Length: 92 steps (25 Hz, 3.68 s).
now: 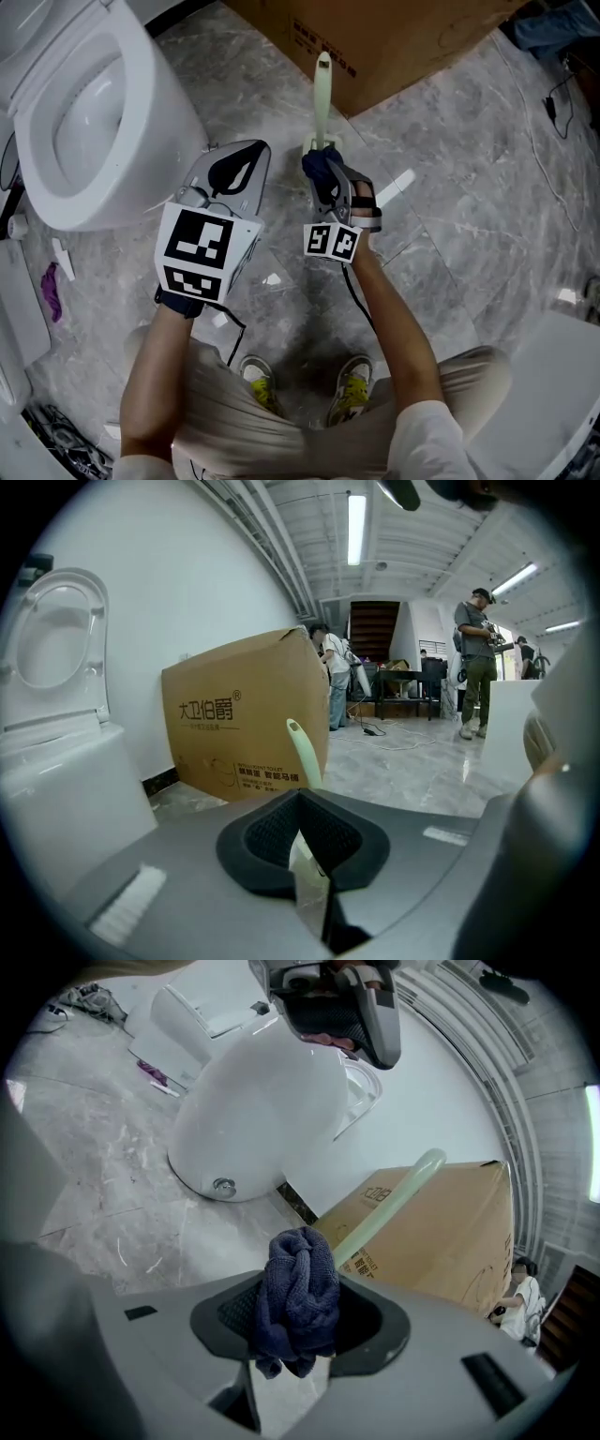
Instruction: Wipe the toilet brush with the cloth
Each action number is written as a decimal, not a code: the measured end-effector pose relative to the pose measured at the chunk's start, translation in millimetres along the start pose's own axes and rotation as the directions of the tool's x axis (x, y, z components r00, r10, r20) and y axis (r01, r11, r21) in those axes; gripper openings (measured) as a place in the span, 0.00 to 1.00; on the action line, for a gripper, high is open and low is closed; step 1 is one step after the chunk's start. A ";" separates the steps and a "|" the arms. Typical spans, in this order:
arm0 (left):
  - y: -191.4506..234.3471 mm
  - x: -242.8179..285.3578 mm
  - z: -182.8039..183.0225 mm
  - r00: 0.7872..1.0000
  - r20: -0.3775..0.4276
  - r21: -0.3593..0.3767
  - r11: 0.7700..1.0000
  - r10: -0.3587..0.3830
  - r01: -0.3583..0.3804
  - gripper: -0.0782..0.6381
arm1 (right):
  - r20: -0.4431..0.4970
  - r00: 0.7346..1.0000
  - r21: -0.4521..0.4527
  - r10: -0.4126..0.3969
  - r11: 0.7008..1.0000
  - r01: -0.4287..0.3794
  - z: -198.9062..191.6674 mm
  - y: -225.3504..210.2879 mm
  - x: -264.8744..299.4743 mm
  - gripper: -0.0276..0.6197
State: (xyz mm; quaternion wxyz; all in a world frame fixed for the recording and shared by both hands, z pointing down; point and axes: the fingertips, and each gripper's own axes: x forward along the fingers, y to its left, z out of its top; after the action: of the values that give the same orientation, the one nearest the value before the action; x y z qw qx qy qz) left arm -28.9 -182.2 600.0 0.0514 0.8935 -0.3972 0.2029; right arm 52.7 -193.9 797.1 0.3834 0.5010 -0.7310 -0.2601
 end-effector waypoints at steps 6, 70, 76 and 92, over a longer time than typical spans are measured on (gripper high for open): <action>7.2 -2.5 -4.2 1.000 -0.009 -0.030 0.999 0.020 -0.020 0.11 | -0.042 0.998 -0.012 0.036 0.999 -0.036 -24.1 23.9 14.8 0.32; -2.1 4.0 -5.0 1.000 -0.029 0.007 1.000 0.003 -0.003 0.11 | 0.016 0.933 0.311 0.358 0.886 -0.345 -18.7 62.1 31.9 0.33; -0.7 0.2 -4.6 1.000 -0.027 0.007 1.000 0.007 -0.006 0.11 | 0.063 0.946 0.269 0.317 0.908 -0.322 -3.5 55.4 31.2 0.33; -0.7 -4.6 -2.6 1.000 -0.017 0.013 1.000 0.010 -0.010 0.11 | -0.073 0.944 0.307 0.321 0.908 -0.285 -43.6 56.2 35.4 0.33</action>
State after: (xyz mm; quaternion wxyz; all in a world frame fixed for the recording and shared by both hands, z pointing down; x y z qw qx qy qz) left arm -32.0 -177.9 600.5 0.0479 0.8901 -0.3997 0.2137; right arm 51.3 -206.3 875.6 0.3849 0.4471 -0.8055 -0.0554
